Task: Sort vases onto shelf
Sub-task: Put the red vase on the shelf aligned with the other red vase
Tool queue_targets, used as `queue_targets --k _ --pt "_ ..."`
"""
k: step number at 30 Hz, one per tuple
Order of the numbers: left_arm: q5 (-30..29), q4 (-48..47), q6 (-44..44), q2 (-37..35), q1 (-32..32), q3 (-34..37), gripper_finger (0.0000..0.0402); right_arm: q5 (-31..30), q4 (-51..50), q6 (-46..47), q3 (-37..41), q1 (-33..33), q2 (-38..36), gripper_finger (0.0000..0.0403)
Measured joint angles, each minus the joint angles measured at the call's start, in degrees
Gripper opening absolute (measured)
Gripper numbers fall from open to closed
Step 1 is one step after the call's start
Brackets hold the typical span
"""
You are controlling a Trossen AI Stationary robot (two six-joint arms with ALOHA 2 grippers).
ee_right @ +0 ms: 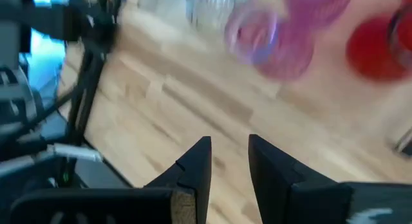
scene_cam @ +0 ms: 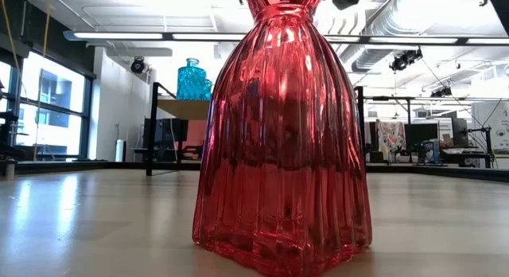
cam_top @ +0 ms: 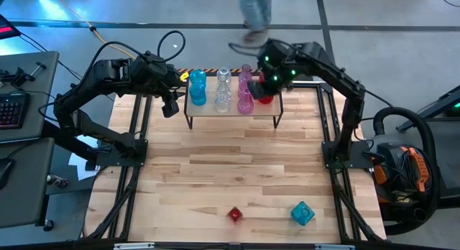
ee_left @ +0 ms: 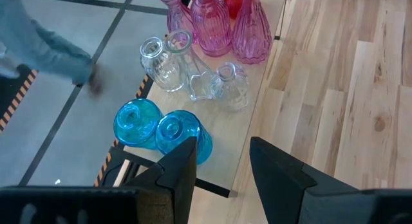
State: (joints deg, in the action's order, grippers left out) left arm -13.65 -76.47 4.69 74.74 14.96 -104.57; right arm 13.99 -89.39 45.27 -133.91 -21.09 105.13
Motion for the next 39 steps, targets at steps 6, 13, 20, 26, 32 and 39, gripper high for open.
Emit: queue_targets --k 6,13,20,26,32,39 --pt "0.0 0.02 0.0 0.0 0.02 -0.02 0.0136 -1.54 -0.67 2.28 0.92 8.83 -0.89 0.0083" --pt "0.0 0.02 0.01 0.0 0.01 -0.01 0.0136 -10.01 -0.57 0.54 3.04 19.39 -0.89 0.0083" --pt "0.0 0.02 0.0 0.0 0.01 0.0 0.0136 -10.76 2.04 11.28 13.41 27.82 -0.87 0.0083" --pt "0.0 0.02 0.0 0.0 0.02 0.0 0.0136 -9.74 12.98 20.05 22.79 33.36 -0.82 0.0083" --pt "0.0 0.0 0.0 0.0 0.01 0.0 0.0136 -9.78 25.43 27.83 31.21 37.48 -0.82 0.0083" --pt "0.0 0.02 0.0 0.0 0.01 0.0 0.0136 -9.75 38.92 33.07 38.95 40.46 -0.82 0.0083"
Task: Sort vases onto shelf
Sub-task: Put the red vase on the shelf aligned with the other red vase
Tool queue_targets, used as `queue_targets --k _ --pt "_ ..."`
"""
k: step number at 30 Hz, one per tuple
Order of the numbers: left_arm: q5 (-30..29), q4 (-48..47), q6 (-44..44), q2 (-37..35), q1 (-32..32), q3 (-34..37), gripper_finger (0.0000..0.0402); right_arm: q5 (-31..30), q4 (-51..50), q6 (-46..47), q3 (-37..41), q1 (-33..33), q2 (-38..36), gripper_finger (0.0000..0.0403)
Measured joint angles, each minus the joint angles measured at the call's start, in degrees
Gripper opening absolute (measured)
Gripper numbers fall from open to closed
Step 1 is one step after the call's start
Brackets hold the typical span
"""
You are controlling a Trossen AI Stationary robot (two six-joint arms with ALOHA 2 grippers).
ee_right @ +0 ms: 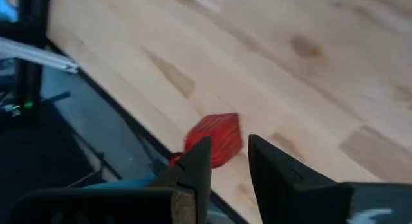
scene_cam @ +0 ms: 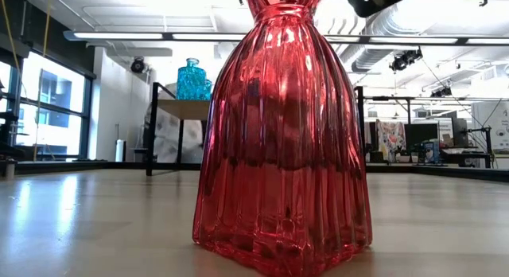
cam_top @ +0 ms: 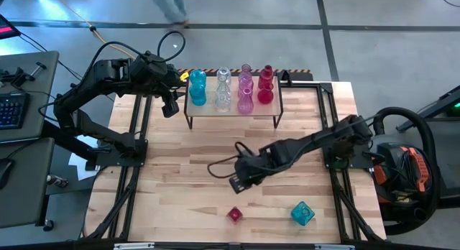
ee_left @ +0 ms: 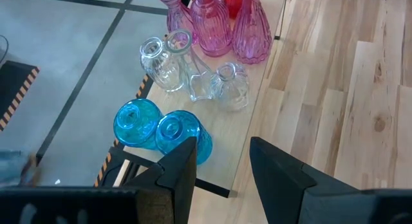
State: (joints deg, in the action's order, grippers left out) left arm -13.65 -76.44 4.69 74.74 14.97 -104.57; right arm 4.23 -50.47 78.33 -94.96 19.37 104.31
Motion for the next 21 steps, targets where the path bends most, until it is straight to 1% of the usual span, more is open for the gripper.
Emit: queue_targets --k 10,16,21 --pt "0.0 0.0 0.0 0.0 -0.01 0.0 0.0136 0.85 10.79 1.47 5.03 4.05 0.28 0.0083" --pt "0.0 -0.04 0.0 0.0 0.0 0.0 0.0136 2.89 15.05 1.85 5.16 5.76 3.6 0.0083" --pt "0.0 0.04 0.0 0.0 0.01 0.0 0.0136 3.3 17.11 2.84 5.16 6.2 5.26 0.0083"
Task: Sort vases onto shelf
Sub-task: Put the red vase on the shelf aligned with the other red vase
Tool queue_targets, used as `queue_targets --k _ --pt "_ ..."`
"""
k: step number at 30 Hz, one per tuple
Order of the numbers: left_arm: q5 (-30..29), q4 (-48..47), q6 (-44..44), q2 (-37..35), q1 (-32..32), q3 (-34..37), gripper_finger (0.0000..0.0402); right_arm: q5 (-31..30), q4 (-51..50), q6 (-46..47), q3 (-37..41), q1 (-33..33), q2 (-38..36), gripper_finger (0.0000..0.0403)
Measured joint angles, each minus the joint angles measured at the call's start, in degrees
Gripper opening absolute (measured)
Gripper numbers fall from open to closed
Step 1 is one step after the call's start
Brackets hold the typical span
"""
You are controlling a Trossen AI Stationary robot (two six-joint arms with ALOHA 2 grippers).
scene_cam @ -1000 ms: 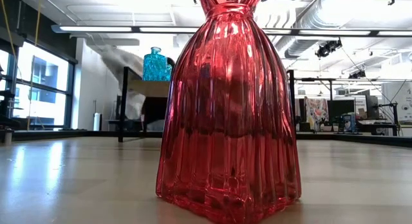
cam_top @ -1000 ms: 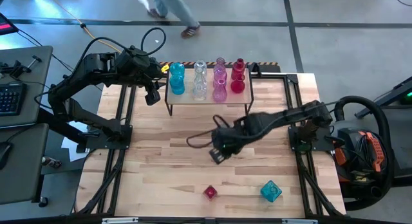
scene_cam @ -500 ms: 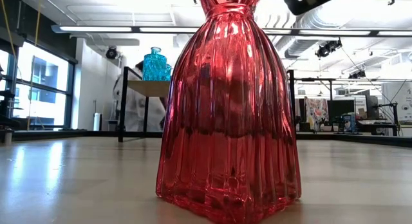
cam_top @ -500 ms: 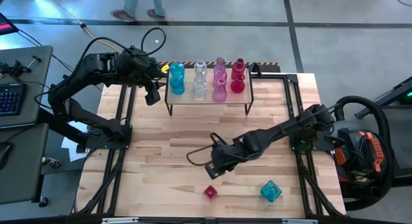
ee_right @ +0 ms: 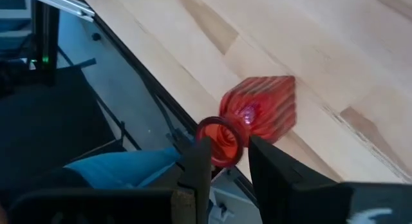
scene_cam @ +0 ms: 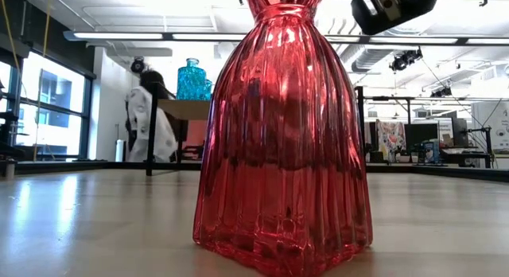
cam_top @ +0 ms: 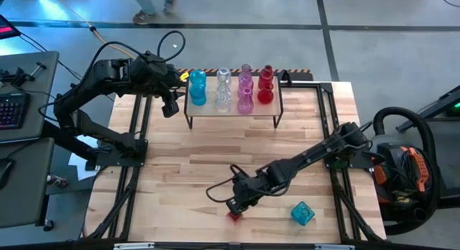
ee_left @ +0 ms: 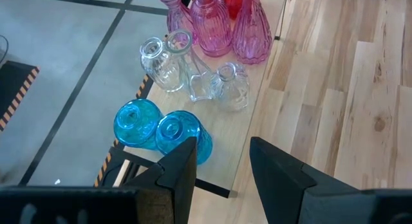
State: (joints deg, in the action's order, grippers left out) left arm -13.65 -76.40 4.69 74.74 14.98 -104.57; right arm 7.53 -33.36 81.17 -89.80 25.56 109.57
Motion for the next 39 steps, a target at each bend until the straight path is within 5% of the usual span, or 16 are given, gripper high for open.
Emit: queue_targets --k 30,39 --pt "0.0 -0.04 0.0 0.0 -0.01 -0.01 0.0136 2.62 3.88 3.89 -0.02 1.51 5.01 0.0082" --pt "0.0 -0.03 0.0 0.0 -0.01 0.0 0.0136 3.04 3.53 5.19 -0.02 1.51 4.91 0.0008"
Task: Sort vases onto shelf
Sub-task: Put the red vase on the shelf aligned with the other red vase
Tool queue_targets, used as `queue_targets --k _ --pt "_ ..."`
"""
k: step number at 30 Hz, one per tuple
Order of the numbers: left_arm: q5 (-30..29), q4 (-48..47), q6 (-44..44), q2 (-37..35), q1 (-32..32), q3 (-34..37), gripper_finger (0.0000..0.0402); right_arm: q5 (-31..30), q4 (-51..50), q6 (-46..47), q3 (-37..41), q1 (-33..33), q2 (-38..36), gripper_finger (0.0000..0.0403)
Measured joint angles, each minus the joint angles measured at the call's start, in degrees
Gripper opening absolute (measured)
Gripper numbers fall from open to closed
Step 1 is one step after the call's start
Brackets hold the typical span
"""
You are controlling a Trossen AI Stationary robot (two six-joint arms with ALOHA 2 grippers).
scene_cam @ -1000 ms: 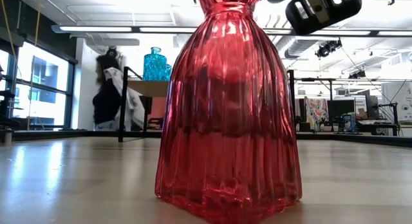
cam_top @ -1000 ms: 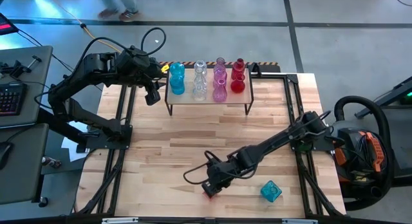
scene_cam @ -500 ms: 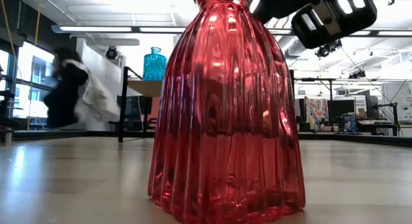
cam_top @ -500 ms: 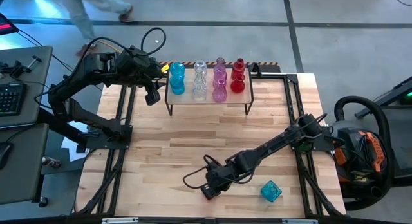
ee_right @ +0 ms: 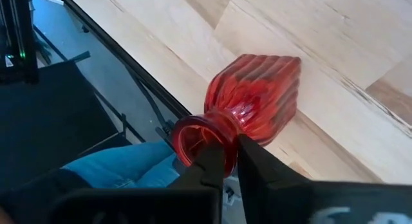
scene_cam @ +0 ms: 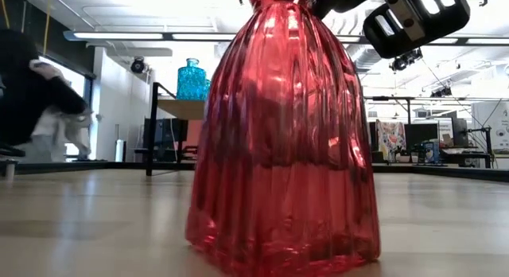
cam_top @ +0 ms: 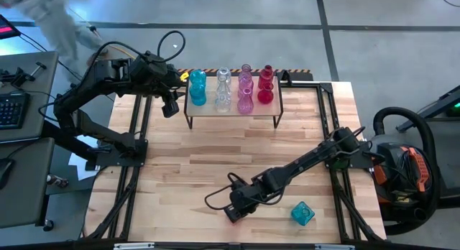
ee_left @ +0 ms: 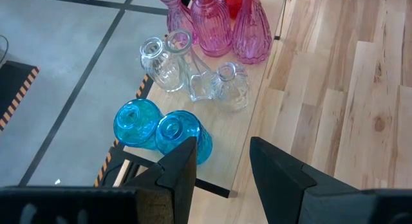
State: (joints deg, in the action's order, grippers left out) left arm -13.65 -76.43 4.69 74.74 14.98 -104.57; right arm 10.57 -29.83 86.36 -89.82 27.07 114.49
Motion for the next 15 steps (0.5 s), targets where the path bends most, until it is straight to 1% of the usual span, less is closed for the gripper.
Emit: queue_targets --k 8,12,15 --pt "0.0 0.0 0.0 0.0 0.01 0.0 0.0136 0.13 -1.8 1.25 -0.04 -0.02 -0.64 0.0003" --pt "0.0 0.01 0.0 0.0 0.01 0.0 0.0136 -0.37 -6.0 1.86 -0.57 -0.13 -1.88 0.0002" --pt "0.0 0.01 0.0 0.0 0.0 -0.01 0.0136 -0.44 -11.24 1.69 -3.2 -0.45 -2.46 0.0002"
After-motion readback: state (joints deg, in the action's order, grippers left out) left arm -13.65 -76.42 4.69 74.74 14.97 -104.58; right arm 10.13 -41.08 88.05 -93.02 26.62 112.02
